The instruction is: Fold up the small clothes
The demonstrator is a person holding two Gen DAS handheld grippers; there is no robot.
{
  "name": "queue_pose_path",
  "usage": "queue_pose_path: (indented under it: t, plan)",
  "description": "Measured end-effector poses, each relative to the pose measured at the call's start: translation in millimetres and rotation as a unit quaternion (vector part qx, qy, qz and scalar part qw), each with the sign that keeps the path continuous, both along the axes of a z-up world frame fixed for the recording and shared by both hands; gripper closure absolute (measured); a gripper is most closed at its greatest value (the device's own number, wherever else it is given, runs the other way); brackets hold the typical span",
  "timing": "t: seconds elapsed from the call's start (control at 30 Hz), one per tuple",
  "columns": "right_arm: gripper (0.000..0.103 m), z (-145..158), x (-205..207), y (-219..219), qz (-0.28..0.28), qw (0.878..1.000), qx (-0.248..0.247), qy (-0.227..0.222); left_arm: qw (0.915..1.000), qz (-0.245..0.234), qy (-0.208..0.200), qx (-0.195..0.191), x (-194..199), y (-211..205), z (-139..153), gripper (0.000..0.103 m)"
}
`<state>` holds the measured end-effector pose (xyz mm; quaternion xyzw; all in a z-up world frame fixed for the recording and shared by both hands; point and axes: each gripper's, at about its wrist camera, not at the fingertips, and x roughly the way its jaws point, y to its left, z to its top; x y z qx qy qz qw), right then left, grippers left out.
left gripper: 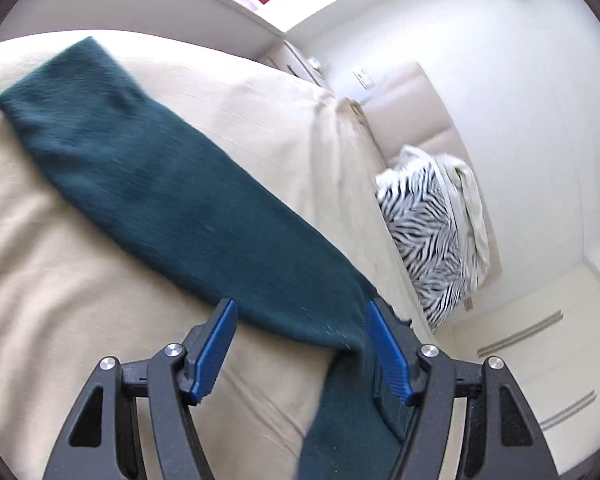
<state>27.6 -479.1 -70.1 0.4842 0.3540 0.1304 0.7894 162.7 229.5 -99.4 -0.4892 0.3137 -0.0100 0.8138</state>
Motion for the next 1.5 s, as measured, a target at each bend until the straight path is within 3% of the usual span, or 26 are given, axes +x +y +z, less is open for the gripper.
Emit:
queue_pose_path:
  t: [0.07, 0.13, 0.23, 0.33, 0.43, 0.5, 0.57, 0.63, 0.67, 0.7, 0.73, 0.77, 0.8, 0.87, 0.9, 0.93, 1.0, 1.1, 1.2, 1.27, 1.33, 1.4, 1.43, 1.5]
  plan:
    - [0.035, 3, 1, 21, 0.009, 1.0, 0.0, 0.001, 0.9957, 0.077, 0.021, -0.047, -19, 47, -14, 0.034]
    - [0.035, 3, 3, 40, 0.013, 1.0, 0.006, 0.005, 0.9847, 0.135, 0.023, -0.107, -37, 80, -31, 0.034]
    - [0.035, 4, 6, 65, 0.022, 1.0, 0.014, 0.012, 0.9683, 0.173, 0.015, -0.18, -47, 101, -51, 0.038]
    - [0.035, 8, 6, 85, 0.031, 0.999, 0.01, 0.013, 0.9672, 0.183, 0.01, -0.175, -41, 103, -52, 0.04]
    - [0.035, 14, 3, 96, 0.033, 0.999, 0.006, 0.008, 0.9664, 0.19, 0.014, -0.173, -23, 101, -52, 0.054]
    - [0.035, 20, 4, 100, 0.036, 0.999, 0.0, 0.005, 0.9727, 0.175, 0.024, -0.151, -5, 101, -51, 0.077]
    - [0.035, 26, 4, 101, 0.039, 0.999, -0.008, 0.002, 0.9836, 0.144, 0.036, -0.103, 15, 93, -41, 0.09]
    - [0.035, 29, 3, 95, 0.039, 0.999, -0.008, -0.002, 0.9962, 0.082, 0.027, -0.01, 39, 63, -14, 0.095]
    - [0.035, 30, 4, 94, 0.038, 0.999, -0.007, -0.004, 0.9978, 0.04, 0.016, 0.051, 50, 38, 5, 0.096]
    - [0.035, 30, 7, 93, 0.037, 0.999, -0.006, -0.004, 0.9931, -0.011, 0.002, 0.116, 59, 5, 22, 0.096]
    - [0.035, 29, 9, 93, 0.037, 0.999, -0.004, -0.005, 0.9808, -0.072, -0.015, 0.18, 69, -34, 37, 0.096]
    - [0.035, 28, 13, 91, 0.038, 0.999, -0.003, -0.004, 0.9609, -0.132, -0.03, 0.241, 74, -75, 47, 0.095]
    - [0.035, 25, 18, 91, 0.038, 0.999, -0.001, -0.001, 0.9341, -0.182, -0.044, 0.304, 72, -118, 51, 0.095]
    - [0.035, 20, 30, 95, 0.039, 0.999, 0.002, 0.008, 0.8722, -0.25, -0.07, 0.414, 59, -194, 47, 0.094]
    - [0.035, 19, 39, 99, 0.043, 0.999, 0.0, 0.012, 0.8493, -0.268, -0.081, 0.447, 50, -218, 43, 0.094]
    - [0.035, 19, 48, 105, 0.051, 0.999, -0.005, 0.013, 0.834, -0.283, -0.086, 0.466, 42, -236, 34, 0.094]
    - [0.035, 18, 69, 119, 0.07, 0.997, -0.009, 0.017, 0.8256, -0.298, -0.078, 0.473, 37, -249, 19, 0.093]
    - [0.035, 12, 107, 143, 0.099, 0.995, 0.002, 0.026, 0.8249, -0.297, -0.075, 0.475, 37, -241, 12, 0.093]
    - [0.035, 5, 146, 174, 0.133, 0.99, 0.017, 0.034, 0.8185, -0.297, -0.085, 0.484, 28, -236, 12, 0.093]
    - [0.035, -3, 168, 195, 0.148, 0.988, 0.025, 0.046, 0.8233, -0.295, -0.079, 0.479, 30, -233, 9, 0.093]
    - [0.035, -11, 186, 217, 0.17, 0.983, 0.04, 0.055, 0.8364, -0.281, -0.076, 0.465, 31, -225, 12, 0.093]
    - [0.035, -14, 198, 235, 0.181, 0.981, 0.029, 0.062, 0.8589, -0.265, -0.08, 0.431, 32, -211, 18, 0.092]
    - [0.035, -14, 202, 241, 0.183, 0.981, 0.024, 0.061, 0.8742, -0.256, -0.08, 0.405, 35, -201, 20, 0.091]
    - [0.035, -13, 203, 245, 0.186, 0.981, 0.03, 0.054, 0.913, -0.236, -0.074, 0.325, 44, -174, 23, 0.09]
